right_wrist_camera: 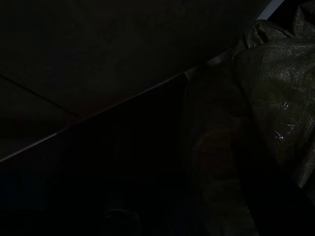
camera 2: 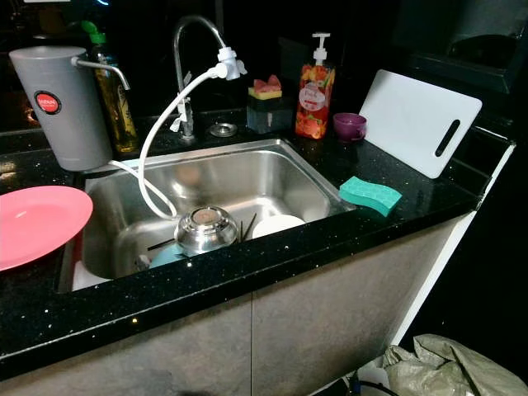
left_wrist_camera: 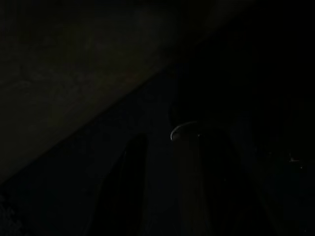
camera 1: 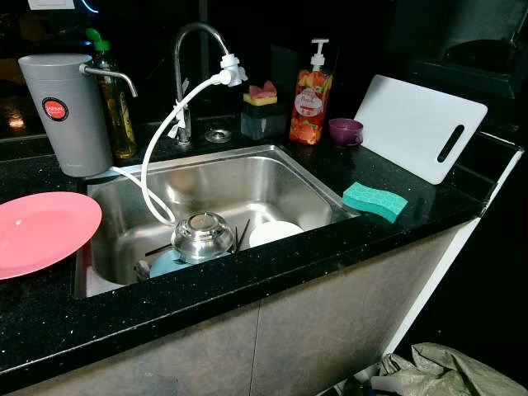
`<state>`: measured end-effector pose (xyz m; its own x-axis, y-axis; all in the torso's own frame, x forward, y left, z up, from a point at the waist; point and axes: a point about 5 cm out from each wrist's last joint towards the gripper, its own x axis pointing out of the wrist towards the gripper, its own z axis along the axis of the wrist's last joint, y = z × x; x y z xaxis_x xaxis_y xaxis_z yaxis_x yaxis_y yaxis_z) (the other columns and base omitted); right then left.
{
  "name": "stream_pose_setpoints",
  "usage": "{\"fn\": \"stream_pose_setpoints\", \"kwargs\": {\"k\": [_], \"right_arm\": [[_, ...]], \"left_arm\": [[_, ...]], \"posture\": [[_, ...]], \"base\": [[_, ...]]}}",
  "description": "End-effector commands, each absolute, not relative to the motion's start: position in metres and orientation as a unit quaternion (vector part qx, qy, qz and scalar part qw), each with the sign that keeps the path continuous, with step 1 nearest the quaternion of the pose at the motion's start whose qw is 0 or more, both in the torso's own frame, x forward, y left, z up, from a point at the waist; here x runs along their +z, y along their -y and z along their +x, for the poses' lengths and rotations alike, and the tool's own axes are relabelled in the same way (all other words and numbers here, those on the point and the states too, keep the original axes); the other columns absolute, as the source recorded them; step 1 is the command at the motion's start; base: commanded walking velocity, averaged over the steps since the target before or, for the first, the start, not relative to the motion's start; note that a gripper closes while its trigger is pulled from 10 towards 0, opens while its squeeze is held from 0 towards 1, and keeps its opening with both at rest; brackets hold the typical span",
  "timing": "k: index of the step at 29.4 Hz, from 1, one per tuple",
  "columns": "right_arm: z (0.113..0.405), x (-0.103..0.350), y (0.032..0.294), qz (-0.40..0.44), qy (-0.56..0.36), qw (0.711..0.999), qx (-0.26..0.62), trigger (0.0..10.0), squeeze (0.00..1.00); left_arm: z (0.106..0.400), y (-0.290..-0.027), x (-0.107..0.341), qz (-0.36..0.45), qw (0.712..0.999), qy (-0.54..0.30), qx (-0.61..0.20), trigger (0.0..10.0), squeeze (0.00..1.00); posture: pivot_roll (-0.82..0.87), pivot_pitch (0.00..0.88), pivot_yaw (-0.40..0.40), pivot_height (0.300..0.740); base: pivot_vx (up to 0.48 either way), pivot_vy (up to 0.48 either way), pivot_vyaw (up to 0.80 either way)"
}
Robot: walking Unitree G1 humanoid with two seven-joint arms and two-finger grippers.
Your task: Kitchen organization
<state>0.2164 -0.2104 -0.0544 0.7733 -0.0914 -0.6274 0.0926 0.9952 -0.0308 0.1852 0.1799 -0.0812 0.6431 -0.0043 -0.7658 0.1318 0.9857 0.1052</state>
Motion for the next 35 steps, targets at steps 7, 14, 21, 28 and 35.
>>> {"fn": "stream_pose_setpoints", "kwargs": {"k": [7, 14, 21, 28, 35], "right_arm": [[0.211, -0.058, 0.213, 0.005, -0.340, 0.939, -0.055, 10.0, 0.00], [0.211, -0.058, 0.213, 0.006, -0.340, 0.939, -0.055, 10.0, 0.00], [0.210, -0.058, 0.213, 0.006, -0.340, 0.939, -0.055, 10.0, 0.00], [0.210, -0.058, 0.213, 0.006, -0.340, 0.939, -0.056, 10.0, 0.00], [0.210, -0.058, 0.213, 0.007, -0.340, 0.939, -0.056, 10.0, 0.00]], "left_arm": [[0.166, -0.188, -0.088, 0.077, 0.895, -0.437, -0.034, 10.0, 0.00], [0.169, -0.191, -0.087, 0.078, 0.895, -0.437, -0.033, 10.0, 0.00], [0.180, -0.189, -0.083, 0.078, 0.896, -0.435, -0.033, 10.0, 0.00], [0.165, -0.194, -0.088, 0.078, 0.893, -0.443, -0.032, 10.0, 0.00], [0.165, -0.186, -0.090, 0.079, 0.893, -0.442, -0.039, 10.0, 0.00]], "posture": [[-0.01, 0.085, -0.039, 0.740], [-0.01, 0.085, -0.039, 0.740], [-0.01, 0.089, -0.040, 0.740], [-0.01, 0.089, -0.040, 0.740], [-0.01, 0.089, -0.038, 0.740]], "base": [[0.000, 0.000, 0.00], [0.000, 0.000, 0.00], [0.000, 0.000, 0.00], [0.000, 0.000, 0.00], [0.000, 0.000, 0.00]]}}
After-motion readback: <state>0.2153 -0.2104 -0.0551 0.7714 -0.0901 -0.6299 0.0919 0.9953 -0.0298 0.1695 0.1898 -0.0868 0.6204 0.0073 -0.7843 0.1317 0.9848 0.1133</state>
